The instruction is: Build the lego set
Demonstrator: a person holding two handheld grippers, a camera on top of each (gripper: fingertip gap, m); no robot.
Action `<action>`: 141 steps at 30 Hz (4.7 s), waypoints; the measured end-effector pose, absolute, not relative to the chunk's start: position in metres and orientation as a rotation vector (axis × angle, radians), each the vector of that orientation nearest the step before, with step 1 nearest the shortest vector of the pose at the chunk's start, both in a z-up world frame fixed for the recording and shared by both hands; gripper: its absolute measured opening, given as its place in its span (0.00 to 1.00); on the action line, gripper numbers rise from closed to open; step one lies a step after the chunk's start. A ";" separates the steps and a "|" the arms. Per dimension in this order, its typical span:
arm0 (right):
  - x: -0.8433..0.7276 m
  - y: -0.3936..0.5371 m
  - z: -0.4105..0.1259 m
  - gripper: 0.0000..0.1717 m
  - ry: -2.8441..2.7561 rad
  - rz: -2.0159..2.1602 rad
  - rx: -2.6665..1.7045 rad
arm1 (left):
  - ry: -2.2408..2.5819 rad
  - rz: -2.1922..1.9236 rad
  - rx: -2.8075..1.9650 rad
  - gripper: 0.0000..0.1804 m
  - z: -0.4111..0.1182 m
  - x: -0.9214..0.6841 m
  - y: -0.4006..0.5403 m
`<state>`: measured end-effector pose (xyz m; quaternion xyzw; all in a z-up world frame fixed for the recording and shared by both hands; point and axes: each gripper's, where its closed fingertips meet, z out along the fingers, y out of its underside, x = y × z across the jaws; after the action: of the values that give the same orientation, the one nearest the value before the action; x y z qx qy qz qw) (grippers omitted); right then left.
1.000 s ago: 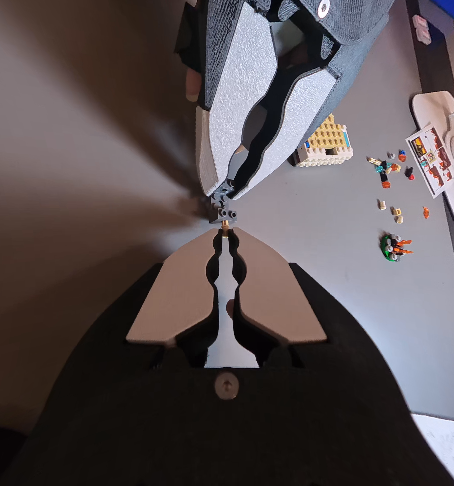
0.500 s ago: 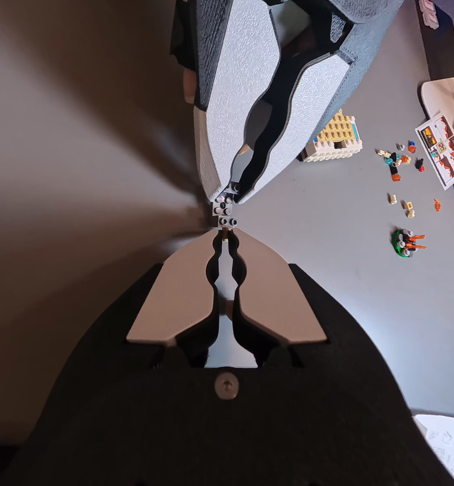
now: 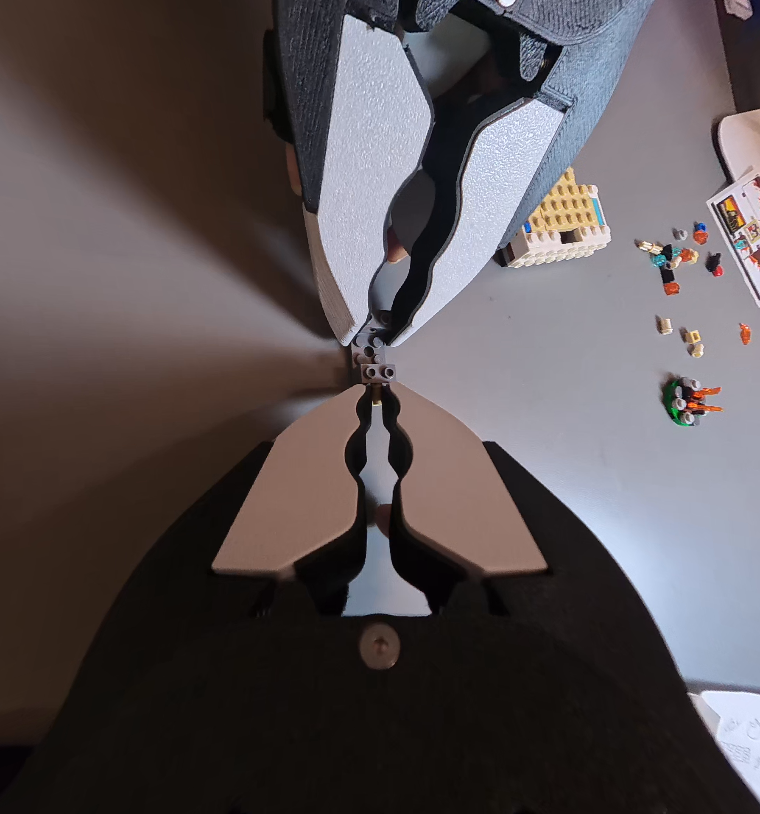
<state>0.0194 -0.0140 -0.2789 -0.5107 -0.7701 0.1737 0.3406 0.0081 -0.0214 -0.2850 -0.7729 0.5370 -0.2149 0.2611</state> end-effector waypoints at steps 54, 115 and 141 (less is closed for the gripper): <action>0.018 0.001 -0.278 0.10 -2.074 0.561 -1.516 | 1.392 -0.521 -1.953 0.18 -0.270 0.006 -0.010; -0.132 0.146 -0.273 0.12 -2.498 0.528 -1.044 | 0.128 0.034 -1.626 0.00 -0.175 -0.299 -0.023; -0.125 0.144 -0.287 0.03 -2.654 0.499 -1.254 | 0.227 0.038 -1.655 0.00 -0.180 -0.282 -0.022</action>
<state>-0.1253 0.1438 -0.2874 -0.4196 -0.8884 0.1669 0.0821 -0.2816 -0.0224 -0.1795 -0.7345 0.1009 0.0170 0.6708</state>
